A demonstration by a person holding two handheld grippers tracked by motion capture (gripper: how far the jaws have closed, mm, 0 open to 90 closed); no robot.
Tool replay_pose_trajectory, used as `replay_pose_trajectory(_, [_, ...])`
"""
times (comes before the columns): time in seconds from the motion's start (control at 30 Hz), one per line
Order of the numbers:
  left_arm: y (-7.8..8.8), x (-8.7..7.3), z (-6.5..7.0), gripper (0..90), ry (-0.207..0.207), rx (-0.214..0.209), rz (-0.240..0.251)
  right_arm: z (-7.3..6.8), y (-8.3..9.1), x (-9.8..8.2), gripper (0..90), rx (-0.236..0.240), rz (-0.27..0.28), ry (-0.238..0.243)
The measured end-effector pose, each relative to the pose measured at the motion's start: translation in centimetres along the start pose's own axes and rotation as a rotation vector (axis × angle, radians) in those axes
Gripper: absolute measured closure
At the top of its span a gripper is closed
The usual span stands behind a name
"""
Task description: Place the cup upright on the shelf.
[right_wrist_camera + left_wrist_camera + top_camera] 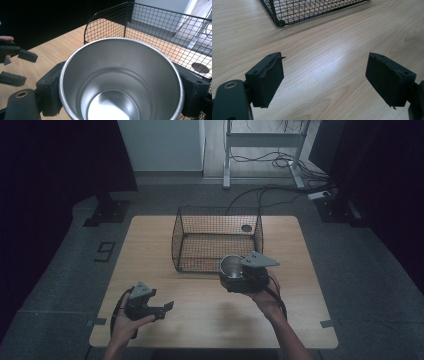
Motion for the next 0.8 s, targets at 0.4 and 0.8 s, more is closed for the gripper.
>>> replay_pose_trajectory(0.4, [0.0, 0.0, 0.0, 15.2, -0.003, 0.000, -0.001, 0.9, -1.5, 1.6, 13.6, -0.017, -0.003, -0.020])
replay_pose_trajectory(0.8, [0.1, 0.0, -0.1, 15.2, -0.002, 0.002, 0.000, 2.3, -3.5, 2.4, 13.6, -0.035, -0.025, -0.061])
Point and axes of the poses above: each handheld gripper's, and its own axes: y roughly backward along the jaws, x roughly out of its top, z roughly to its right, the point moved 2 cm from there along -y, roughly forward along the jaws, and after that the axes turned 14 degrees about -x, right-handed, at the moved point
